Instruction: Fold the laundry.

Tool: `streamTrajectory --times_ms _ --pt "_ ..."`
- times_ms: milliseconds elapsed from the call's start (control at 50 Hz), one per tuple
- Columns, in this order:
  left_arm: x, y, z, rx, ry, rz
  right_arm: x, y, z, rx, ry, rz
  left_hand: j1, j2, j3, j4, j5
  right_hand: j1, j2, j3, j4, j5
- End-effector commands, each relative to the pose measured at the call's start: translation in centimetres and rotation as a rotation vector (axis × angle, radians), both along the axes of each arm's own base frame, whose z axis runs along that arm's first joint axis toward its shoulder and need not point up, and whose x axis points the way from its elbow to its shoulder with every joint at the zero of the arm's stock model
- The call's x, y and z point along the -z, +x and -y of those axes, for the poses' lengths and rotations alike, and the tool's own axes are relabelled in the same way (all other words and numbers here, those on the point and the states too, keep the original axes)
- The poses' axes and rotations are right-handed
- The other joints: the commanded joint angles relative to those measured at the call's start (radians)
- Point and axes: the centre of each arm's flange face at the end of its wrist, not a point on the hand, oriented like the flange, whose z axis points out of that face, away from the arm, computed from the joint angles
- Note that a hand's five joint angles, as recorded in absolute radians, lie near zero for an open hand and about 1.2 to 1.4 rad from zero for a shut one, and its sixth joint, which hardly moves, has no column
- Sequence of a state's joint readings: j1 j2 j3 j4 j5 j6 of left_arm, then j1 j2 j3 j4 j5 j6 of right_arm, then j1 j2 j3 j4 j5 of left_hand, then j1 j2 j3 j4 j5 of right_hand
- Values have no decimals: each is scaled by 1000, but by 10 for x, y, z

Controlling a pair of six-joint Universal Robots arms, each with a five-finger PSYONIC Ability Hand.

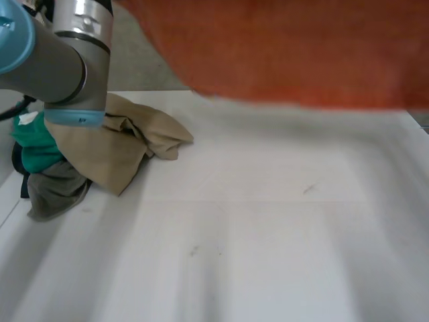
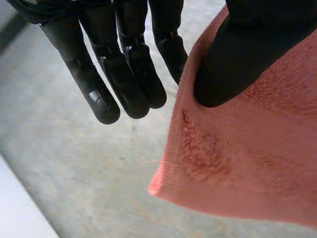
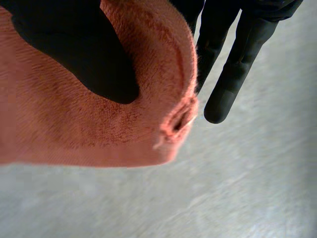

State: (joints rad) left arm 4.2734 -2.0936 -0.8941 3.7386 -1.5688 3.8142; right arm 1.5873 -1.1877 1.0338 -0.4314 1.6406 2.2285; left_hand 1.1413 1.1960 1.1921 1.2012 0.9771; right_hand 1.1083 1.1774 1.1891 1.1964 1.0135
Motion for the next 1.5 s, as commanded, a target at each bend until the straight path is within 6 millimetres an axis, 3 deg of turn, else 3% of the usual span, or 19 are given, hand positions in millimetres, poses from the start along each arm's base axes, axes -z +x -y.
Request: streamTrajectory --times_ms 20,100,220,240,320,400,480,540,640,700,760,840,920,1160,1320,1420,1440,1460,1500 --pt "37 1 1 19 125 27 35 9 -7 -39 141 9 255 200 204 195 245 288 219 207 200 208" --pt "67 0 -4 36 220 67 62 12 -8 -52 252 21 255 200 204 195 245 288 219 207 200 208" --pt "138 -1 -14 43 418 159 128 9 -12 -71 527 38 255 200 204 195 245 288 219 207 200 208" --pt "160 -3 -19 49 478 192 147 10 -15 -81 605 38 255 200 204 195 245 288 219 207 200 208" --pt "208 -14 -50 98 632 286 187 10 -28 -92 782 41 255 200 204 195 245 288 219 207 200 208" --pt "241 -11 -85 132 774 380 209 -3 -41 -59 915 52 255 200 204 195 245 288 219 207 200 208" --pt "244 -1 -121 150 854 453 228 -25 -63 -5 1080 58 255 200 204 195 245 288 219 207 200 208" --pt "241 9 -147 149 892 516 220 -32 -81 16 1138 12 255 200 204 195 245 288 219 207 200 208" --pt "239 48 -201 84 1060 757 207 -61 -118 87 1246 -167 255 200 204 195 245 288 219 207 200 208" --pt "234 72 -223 0 1197 868 206 -79 -128 135 1299 -256 255 200 204 195 245 288 219 207 200 208" --pt "232 79 -232 -21 1255 914 205 -89 -128 157 1306 -246 255 200 204 195 245 288 219 207 200 208" --pt "223 64 -222 5 1174 868 205 -89 -126 157 1295 -211 255 200 204 195 245 288 219 207 200 208" --pt "223 42 -195 12 1078 789 208 -82 -115 130 1252 -201 255 200 204 195 245 288 219 207 200 208" --pt "234 -23 -98 6 855 577 223 -62 -46 85 991 -143 255 200 204 195 245 288 219 207 200 208" --pt "245 -46 -60 -2 722 482 239 -52 -7 113 900 -165 255 200 204 195 245 288 219 207 200 208" --pt "252 -52 -50 -7 680 477 242 -49 11 120 825 -169 255 200 204 195 245 288 219 207 200 208" --pt "252 -52 -49 -9 673 480 243 -48 13 118 814 -169 255 200 204 195 245 240 170 159 152 160" --pt "250 -54 -48 -11 658 476 242 -46 17 120 783 -167 2 -52 -48 -57 -8 -453 -522 -533 -541 -532" --pt "248 -54 -47 -17 640 466 240 -43 20 116 747 -154 -430 -484 -481 -490 -440 -934 -1003 -1015 -1022 -1013"
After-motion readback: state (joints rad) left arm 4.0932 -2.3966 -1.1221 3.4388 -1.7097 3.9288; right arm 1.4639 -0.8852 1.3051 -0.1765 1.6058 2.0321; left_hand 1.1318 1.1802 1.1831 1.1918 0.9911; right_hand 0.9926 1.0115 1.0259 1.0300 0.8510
